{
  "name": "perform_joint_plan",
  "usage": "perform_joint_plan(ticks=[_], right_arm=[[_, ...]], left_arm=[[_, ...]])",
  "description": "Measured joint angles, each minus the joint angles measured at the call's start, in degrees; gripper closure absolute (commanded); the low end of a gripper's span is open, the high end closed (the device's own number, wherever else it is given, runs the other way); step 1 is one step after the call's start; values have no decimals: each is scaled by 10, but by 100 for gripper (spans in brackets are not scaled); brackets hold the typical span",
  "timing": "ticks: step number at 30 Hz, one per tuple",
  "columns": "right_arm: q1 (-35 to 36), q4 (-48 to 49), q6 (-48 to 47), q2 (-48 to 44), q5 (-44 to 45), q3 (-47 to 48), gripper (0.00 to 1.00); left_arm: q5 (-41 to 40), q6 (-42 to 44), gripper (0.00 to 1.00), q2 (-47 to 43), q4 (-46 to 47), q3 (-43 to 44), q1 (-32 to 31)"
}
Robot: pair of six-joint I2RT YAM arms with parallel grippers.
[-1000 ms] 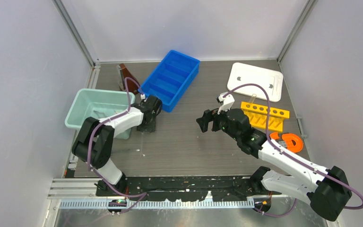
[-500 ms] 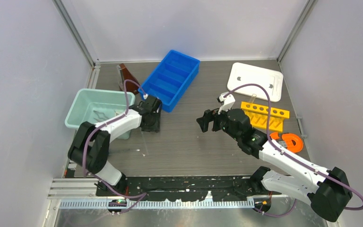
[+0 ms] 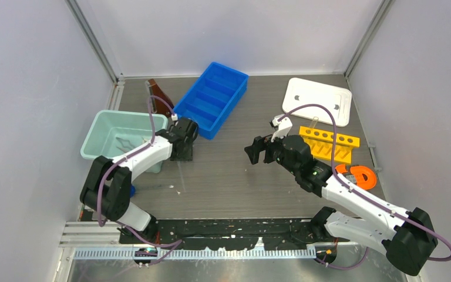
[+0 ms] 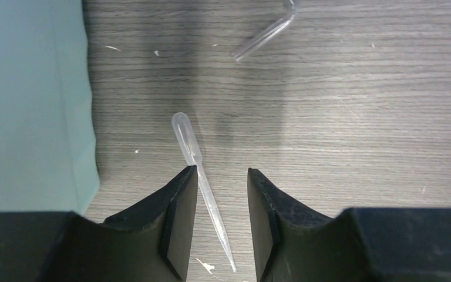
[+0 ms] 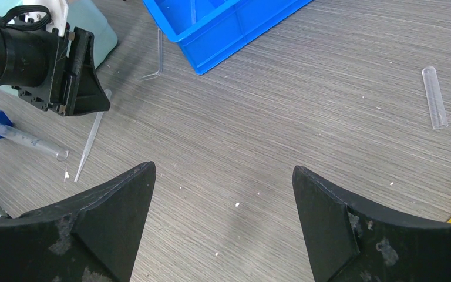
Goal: Organize the chemistry lab equipment
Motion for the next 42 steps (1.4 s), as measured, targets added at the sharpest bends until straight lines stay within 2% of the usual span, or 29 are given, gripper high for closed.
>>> perform_joint_plan(ticks=[16,28,35,42], right_arm=[[0,0,0,0,1,0,7],[0,-1,0,0,5,0,7],[0,-1,0,0,6,0,7],[0,-1,0,0,7,0,7]], left_arm=[[-11,-19,68,50,18,-23,40],[28,-18,99,50,32,-24,48],[101,-19,100,34,43,-24,47],[161,-19,100,-24,54,-25,42]])
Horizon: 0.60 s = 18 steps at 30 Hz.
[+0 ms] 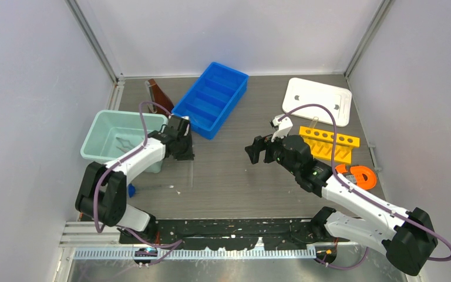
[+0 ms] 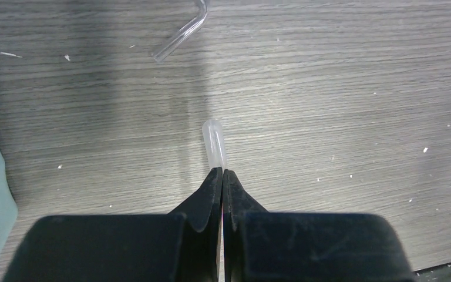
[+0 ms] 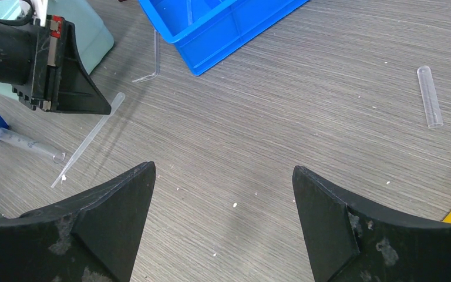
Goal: Organize the chemistry lab equipment
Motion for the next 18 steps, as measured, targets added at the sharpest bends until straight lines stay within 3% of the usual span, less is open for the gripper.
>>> perform_joint_plan(ticks=[18], right_arm=[[0,0,0,0,4,0,7]], left_arm=[[35,-40,100,-48,20,23,0]])
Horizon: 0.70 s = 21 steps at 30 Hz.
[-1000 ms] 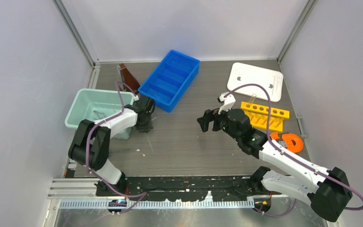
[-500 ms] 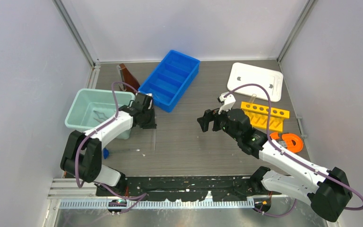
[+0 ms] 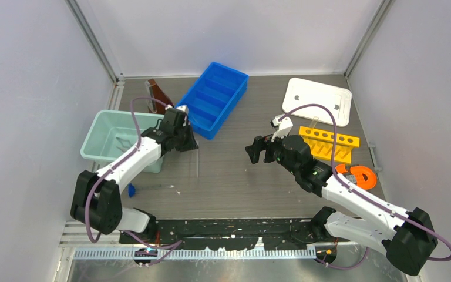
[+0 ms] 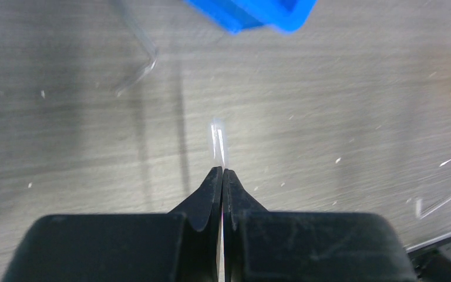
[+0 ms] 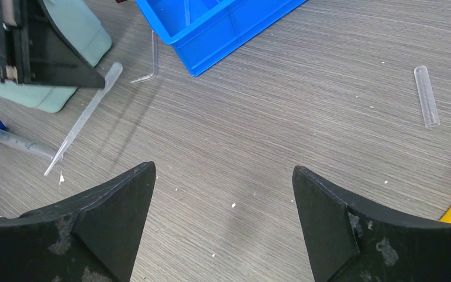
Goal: Organize the chemistry lab equipment
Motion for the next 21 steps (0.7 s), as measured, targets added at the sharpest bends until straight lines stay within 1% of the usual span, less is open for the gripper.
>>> perform_joint_plan(ticks=[7,10,15,21], right_arm=[[0,0,0,0,1,0,7],[0,0,0,0,2,0,7],[0,-1,0,-3,2,0,7],[0,-1,0,-5,2,0,7]], left_arm=[[-48,-60,100,13,44,78,1],[-82,-89,100,44,78,117,3],[-156,-128,100,112,108,181,4],[-256,-174,100,167,150,191,10]])
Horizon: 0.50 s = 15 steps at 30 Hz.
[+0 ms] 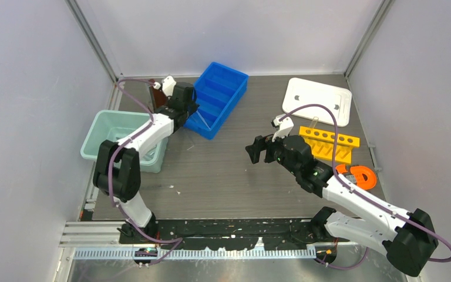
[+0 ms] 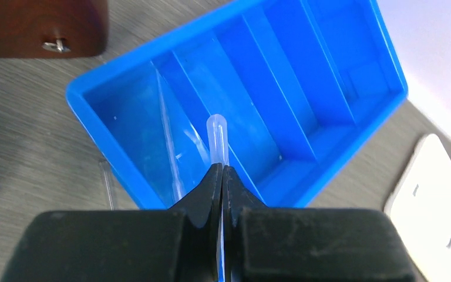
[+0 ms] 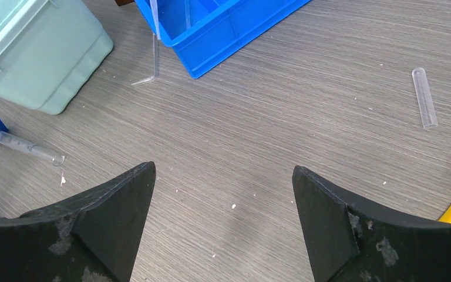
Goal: Organize the chemistry lab equipment
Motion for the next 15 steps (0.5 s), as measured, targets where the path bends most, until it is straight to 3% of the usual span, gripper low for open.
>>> perform_joint_plan(ticks=[15], right_arm=[[0,0,-1,18,0,0,7]], left_arm=[[-50,-59,100,85,81,4,28]])
